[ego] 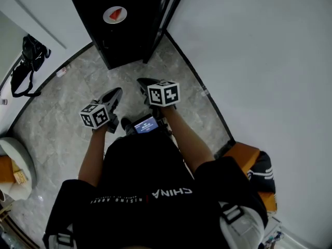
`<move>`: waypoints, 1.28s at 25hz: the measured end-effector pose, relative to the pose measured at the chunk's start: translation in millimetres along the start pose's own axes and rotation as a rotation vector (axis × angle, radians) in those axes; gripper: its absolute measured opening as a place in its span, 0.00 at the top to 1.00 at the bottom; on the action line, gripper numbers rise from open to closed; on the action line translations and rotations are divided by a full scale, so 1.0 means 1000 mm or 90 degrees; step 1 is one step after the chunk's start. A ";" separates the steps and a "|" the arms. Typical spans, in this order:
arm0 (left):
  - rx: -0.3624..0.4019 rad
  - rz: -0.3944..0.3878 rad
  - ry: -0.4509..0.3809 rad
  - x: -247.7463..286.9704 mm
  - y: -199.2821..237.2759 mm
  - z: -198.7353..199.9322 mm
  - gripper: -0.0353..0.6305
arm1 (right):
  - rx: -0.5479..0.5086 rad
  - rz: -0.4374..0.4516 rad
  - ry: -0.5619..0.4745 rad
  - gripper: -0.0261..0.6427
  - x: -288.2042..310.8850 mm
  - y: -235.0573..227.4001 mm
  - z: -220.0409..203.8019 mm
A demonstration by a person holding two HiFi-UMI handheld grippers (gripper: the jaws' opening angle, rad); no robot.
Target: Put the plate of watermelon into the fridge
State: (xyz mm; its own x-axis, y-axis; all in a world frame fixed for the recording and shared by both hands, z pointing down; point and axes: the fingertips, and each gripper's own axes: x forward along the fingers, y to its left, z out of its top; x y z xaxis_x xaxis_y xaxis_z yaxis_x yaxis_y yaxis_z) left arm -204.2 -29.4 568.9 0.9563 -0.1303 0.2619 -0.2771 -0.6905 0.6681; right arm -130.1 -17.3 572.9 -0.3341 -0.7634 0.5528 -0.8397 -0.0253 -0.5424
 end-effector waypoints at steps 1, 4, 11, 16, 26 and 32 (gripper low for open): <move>0.005 -0.001 0.002 0.000 -0.005 -0.001 0.93 | -0.008 -0.005 0.003 0.94 -0.004 0.000 -0.001; 0.021 0.005 0.003 0.003 -0.013 0.002 0.93 | -0.049 -0.020 0.019 0.94 -0.009 -0.002 -0.001; 0.031 0.025 0.005 0.025 -0.031 0.002 0.93 | -0.127 -0.032 0.043 0.94 -0.021 -0.015 0.009; 0.049 0.043 0.010 0.045 -0.045 0.003 0.93 | -0.155 -0.020 0.042 0.94 -0.029 -0.026 0.028; 0.043 0.076 0.001 0.072 -0.054 0.018 0.93 | -0.152 0.002 0.032 0.94 -0.039 -0.045 0.053; 0.053 0.077 0.008 0.082 -0.057 0.022 0.93 | -0.143 0.010 0.030 0.94 -0.041 -0.053 0.058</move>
State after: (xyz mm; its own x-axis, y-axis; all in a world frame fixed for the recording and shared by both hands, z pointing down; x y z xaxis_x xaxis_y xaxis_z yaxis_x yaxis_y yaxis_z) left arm -107.6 -16.8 536.8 0.9148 -0.2084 0.3460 -0.3816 -0.7269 0.5710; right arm -47.6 -22.4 542.2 -0.3627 -0.7315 0.5773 -0.9067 0.1340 -0.3999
